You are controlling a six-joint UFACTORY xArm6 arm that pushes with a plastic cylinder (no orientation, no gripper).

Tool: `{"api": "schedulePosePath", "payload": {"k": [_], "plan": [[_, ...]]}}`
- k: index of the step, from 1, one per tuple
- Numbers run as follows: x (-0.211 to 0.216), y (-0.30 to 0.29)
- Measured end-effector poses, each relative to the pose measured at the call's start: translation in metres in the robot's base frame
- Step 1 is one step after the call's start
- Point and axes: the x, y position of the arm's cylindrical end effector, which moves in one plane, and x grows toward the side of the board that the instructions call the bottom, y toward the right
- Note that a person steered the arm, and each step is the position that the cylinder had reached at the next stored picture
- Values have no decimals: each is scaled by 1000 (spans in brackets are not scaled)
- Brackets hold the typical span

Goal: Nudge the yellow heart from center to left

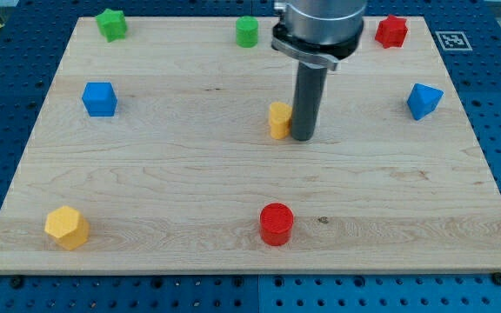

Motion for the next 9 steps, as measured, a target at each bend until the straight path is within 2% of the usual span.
{"api": "schedulePosePath", "payload": {"k": [1, 5, 6, 9], "plan": [[-12, -22], [-61, -25], [-57, -26], [-47, -93]]}}
